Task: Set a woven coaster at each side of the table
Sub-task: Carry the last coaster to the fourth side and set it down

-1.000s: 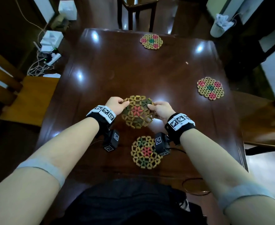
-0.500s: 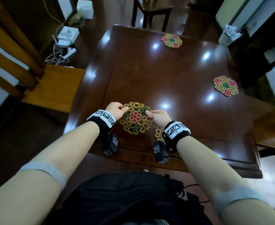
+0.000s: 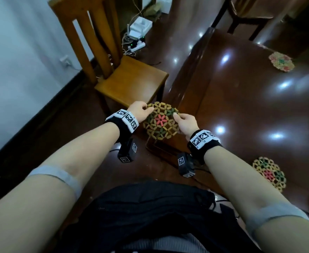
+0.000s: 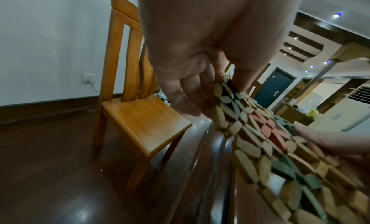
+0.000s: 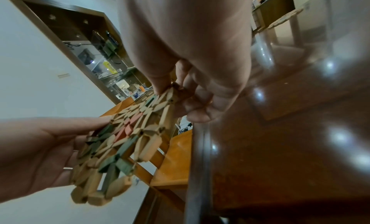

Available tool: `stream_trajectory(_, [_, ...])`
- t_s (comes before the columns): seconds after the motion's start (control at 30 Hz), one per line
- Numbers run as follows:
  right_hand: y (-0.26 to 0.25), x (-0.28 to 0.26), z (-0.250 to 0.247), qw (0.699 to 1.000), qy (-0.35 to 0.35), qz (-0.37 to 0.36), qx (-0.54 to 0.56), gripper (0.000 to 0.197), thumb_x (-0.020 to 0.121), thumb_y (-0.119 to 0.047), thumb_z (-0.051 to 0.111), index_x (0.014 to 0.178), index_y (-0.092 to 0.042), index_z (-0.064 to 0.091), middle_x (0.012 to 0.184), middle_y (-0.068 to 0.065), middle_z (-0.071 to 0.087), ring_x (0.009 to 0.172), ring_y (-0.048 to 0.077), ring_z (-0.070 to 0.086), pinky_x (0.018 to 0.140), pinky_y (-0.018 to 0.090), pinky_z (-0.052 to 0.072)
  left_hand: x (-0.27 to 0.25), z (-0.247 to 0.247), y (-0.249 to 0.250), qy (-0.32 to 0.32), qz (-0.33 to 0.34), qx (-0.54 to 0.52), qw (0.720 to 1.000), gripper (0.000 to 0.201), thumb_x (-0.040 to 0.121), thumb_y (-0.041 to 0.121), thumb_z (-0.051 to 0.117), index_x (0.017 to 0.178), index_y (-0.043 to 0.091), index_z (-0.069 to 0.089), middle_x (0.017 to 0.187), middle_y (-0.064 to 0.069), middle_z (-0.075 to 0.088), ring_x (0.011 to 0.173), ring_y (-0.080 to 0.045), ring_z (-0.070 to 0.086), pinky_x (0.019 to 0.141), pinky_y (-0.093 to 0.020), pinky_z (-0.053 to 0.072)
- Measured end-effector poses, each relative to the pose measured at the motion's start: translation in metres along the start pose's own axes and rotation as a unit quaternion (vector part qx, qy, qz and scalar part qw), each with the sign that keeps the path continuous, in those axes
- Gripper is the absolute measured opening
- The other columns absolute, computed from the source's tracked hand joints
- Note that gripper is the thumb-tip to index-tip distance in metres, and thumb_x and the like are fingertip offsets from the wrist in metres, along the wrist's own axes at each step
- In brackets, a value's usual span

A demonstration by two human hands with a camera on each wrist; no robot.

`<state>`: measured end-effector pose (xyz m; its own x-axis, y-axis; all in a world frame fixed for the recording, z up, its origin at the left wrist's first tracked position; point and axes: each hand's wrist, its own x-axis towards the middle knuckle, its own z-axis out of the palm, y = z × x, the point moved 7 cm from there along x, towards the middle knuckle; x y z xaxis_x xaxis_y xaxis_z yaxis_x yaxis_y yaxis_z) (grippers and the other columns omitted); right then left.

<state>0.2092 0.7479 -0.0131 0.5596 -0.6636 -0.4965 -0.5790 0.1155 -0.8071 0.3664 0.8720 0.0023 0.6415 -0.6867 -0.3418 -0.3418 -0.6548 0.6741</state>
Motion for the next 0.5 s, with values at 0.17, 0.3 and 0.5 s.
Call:
stream_trajectory(0.17, [-0.016,0.039,0.026,0.999,-0.007,0.033,0.022,0.039,0.091,-0.039,0.057,0.115,-0.008,0.065,0.086,0.009,0.063,0.078,0.021,0.060,0.059,0.027,0.050,0.035,-0.024,-0.014,-0.017,0.016,0.022,0.999,0.038,0.088,0.038,0.060,0.066,0.011,0.047,0.061,0.001,0.046,0.069,-0.023,0.049,0.061,-0.030,0.034])
stream_trajectory(0.3, [-0.031,0.076,0.030,0.997,0.021,0.033,0.073,0.039,0.089,-0.038,0.061,0.115,-0.009,0.066,0.102,0.008,0.068,0.092,0.020,0.064,0.078,0.037,0.056,0.077,-0.042,-0.008,-0.043,0.029,0.058,0.997,0.034,0.087,0.038,0.062,0.082,0.006,0.051,0.067,-0.002,0.049,0.073,-0.024,0.051,0.062,-0.031,0.038])
stream_trajectory(0.5, [-0.059,0.124,0.017,0.987,0.053,0.053,0.141,0.033,0.090,-0.035,0.062,0.112,-0.010,0.064,0.091,0.003,0.069,0.076,0.014,0.063,0.050,0.018,0.047,0.155,-0.058,0.031,-0.101,0.067,0.097,0.988,0.031,0.090,0.035,0.060,0.096,0.005,0.056,0.101,-0.018,0.065,0.100,-0.034,0.062,0.073,-0.029,0.040])
